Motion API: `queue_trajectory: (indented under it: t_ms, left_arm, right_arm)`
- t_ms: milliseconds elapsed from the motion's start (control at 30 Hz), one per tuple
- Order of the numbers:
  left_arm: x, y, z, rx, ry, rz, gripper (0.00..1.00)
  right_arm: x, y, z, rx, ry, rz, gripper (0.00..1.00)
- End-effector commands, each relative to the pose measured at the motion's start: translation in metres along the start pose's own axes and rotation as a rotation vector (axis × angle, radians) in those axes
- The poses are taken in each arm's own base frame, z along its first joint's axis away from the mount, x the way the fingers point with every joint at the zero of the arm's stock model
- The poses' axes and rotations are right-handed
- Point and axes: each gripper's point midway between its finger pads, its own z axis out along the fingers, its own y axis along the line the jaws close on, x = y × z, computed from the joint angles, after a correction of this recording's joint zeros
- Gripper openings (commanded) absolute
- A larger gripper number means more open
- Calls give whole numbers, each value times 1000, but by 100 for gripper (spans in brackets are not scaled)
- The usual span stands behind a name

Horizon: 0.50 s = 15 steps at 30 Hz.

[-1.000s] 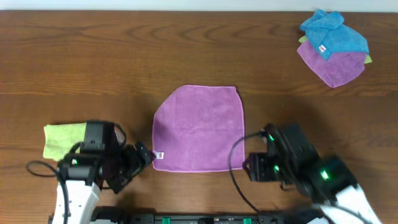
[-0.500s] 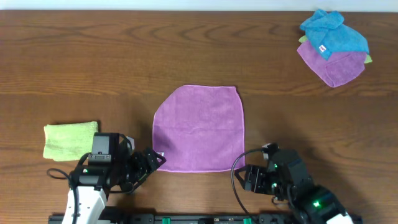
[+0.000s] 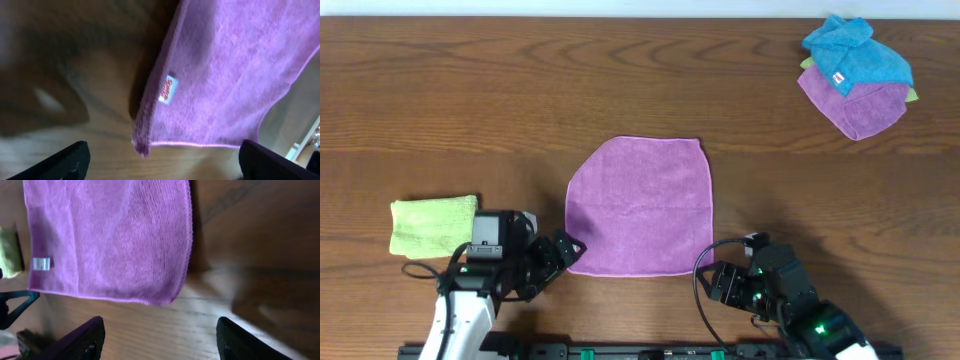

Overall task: Fold the cloth
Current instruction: 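Grasp the pink cloth's two near corners with both grippers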

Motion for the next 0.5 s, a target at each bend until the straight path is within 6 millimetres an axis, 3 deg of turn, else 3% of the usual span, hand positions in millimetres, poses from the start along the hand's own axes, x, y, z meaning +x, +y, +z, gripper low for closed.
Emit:
queue_trajectory:
  t_ms: [0,200,233,333,467]
  left_arm:
    - [-6,6,5,-23,-10,-12,97]
    - [-7,9,13,-36,15,-50,100]
    - [-6,10,14,-39,20,-58,94]
    - [-5,12,15,-46,28,-77,87]
    - [-7,12,17,-47,27,-91,86]
  right_arm:
    - [-4,-8,4,18,-36,53,72]
    - [-9,-14,9,18,-80,91,70]
    - [-11,-14,9,18,-85,91,69]
    - [-13,-16,9,29,-101,103,69]
    - [-16,-17,9,32,-118,112,68]
